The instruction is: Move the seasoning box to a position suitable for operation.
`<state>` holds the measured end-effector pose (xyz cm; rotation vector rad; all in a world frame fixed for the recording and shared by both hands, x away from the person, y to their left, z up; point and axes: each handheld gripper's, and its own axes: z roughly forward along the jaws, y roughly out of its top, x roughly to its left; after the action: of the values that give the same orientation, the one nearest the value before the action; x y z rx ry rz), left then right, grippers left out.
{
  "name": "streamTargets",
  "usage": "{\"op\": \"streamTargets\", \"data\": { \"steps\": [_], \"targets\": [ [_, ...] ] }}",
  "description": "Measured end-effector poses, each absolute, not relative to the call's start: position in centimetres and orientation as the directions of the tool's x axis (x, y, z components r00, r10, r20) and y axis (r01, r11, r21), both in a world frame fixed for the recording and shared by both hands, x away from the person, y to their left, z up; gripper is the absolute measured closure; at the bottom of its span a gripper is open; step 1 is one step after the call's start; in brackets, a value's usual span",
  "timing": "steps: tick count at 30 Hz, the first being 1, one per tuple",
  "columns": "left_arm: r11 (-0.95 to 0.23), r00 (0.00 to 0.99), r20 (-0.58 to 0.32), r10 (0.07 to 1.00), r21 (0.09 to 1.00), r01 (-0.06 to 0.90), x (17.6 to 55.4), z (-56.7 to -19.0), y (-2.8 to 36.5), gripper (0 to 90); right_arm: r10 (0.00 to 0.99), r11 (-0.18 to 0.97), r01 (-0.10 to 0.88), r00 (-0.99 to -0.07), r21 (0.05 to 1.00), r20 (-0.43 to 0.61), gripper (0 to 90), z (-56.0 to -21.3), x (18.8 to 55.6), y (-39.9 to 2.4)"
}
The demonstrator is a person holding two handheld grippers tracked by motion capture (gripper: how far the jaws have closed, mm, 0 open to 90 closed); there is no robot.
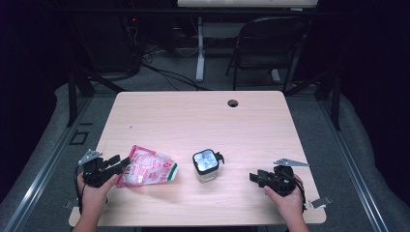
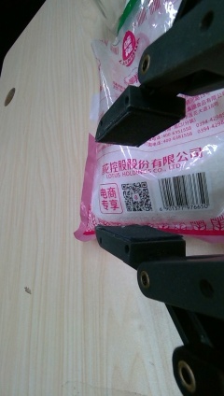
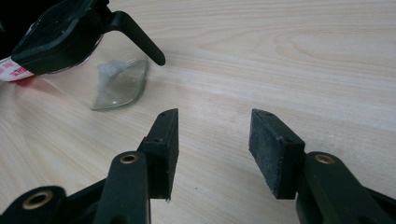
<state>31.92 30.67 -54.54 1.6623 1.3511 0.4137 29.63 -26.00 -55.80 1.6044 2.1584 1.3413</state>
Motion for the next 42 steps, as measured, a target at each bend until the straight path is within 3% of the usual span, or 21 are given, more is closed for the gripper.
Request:
{"op": "streamTargets", "data": {
  "steps": [17,26,36,42],
  "targets": [
    [0.013,0.387,-0.296,0.873,0.809,0.588,31.3,-53.7,30.1,49.3,0.813,0.119,0.699,-0.477,0.706,0.335,59.9,-54.8,30.3,-24.2],
    [-0.025,0.439,-0.291,0.85,0.81,0.586,31.0,-52.8,28.5,58.0,0.804,0.202,0.688,-0.523,0.697,0.282,65.6,-54.0,30.8,-21.7],
    [-0.054,0.493,-0.293,0.819,0.817,0.574,31.1,-51.4,25.4,53.5,0.786,0.251,0.671,-0.562,0.698,0.257,65.6,-52.8,31.6,-19.5],
    [-0.061,0.52,-0.324,0.79,0.803,0.593,32.1,-51.0,23.5,59.7,0.793,0.246,0.668,-0.555,0.702,0.25,65.5,-52.2,32.4,-18.8]
  ]
}}
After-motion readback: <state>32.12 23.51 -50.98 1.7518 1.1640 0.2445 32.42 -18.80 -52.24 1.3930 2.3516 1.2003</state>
